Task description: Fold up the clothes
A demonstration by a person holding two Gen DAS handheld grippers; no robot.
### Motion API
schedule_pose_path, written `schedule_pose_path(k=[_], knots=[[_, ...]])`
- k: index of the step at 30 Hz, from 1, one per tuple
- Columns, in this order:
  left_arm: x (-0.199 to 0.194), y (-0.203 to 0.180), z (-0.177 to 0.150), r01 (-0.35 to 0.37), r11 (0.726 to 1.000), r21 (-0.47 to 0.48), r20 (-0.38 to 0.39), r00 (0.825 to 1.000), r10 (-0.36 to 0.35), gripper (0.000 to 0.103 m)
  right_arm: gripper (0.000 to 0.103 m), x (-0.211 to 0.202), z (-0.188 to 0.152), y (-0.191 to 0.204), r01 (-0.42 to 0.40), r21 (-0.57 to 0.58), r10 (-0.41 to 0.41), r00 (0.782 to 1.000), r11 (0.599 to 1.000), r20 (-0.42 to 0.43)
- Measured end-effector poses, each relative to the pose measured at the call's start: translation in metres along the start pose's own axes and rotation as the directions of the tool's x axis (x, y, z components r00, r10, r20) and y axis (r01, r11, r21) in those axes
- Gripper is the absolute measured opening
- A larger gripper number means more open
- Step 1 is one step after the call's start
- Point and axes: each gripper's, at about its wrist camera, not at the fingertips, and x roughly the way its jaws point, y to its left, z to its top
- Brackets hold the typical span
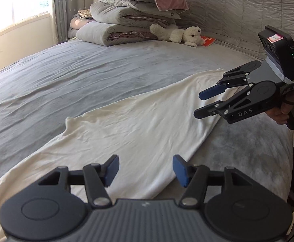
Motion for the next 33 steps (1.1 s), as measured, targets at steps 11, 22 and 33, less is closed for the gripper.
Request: schedule_pose_path(k=[11,22,33], knots=[[0.012,-0.015,0.01,0.036,0.994,0.101,-0.111,0.994,-0.025,0.061,0.056,-0.042,-0.037,-0.025,-0.156,-0.154,0.142,0.985,0.976,-0.098],[0.037,-0.054,0.03,0.195,0.975,0.106,0.012,0.98,-0.197,0.057,0.057,-0.051,-0.032,-0.098,0.102,0.122,-0.099,0.995,0.987,-0.033],[0.052,-0.067,0.028,0.236,0.966,0.103,0.01,0.971,-0.238,0.042,0.02,-0.043,-0.051,-0.116,0.111,-0.016,-0.112,0.989,0.994,-0.098]])
